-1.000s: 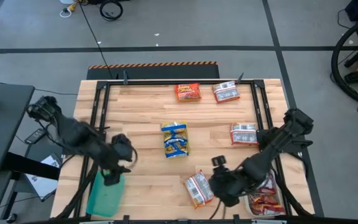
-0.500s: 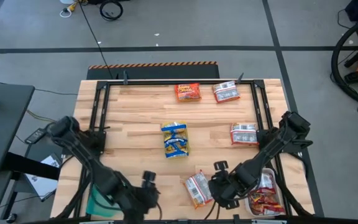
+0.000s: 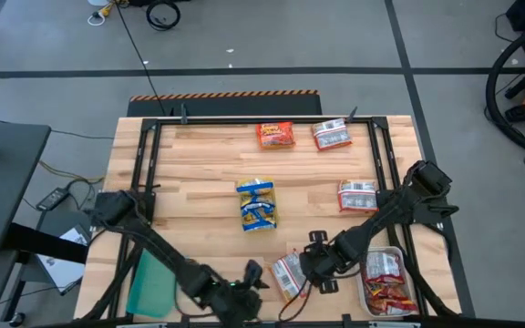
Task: Sort Maruchan noodles
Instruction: Put the orange noodle pack into the green bin
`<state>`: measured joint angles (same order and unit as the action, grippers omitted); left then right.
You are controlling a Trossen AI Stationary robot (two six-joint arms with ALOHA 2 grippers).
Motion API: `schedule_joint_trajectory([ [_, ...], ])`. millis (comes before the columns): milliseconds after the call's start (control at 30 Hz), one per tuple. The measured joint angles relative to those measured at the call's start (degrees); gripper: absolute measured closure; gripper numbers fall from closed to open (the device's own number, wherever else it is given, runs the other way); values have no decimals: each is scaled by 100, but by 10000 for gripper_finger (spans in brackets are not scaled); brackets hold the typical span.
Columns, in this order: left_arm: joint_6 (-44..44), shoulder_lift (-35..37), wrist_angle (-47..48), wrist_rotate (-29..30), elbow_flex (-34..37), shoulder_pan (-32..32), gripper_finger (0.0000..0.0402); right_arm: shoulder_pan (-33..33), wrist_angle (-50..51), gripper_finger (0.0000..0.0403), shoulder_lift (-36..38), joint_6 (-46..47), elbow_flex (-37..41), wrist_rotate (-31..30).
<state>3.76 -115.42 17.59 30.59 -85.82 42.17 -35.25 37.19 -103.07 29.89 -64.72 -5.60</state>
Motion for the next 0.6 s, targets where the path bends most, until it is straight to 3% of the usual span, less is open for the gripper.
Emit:
schedule_joint_trajectory([
  [267,1229,-704,-931,-126,-2,-299,150,500,-1645,211,-184,122,215,104],
  [367,1340,-855,-922,-144,0,-310,153,650,-2148,211,-173,498,199,-254],
  [600,1232,-920,-755,-400,-4,-259,157,711,-1100,211,477,1806,204,-584],
])
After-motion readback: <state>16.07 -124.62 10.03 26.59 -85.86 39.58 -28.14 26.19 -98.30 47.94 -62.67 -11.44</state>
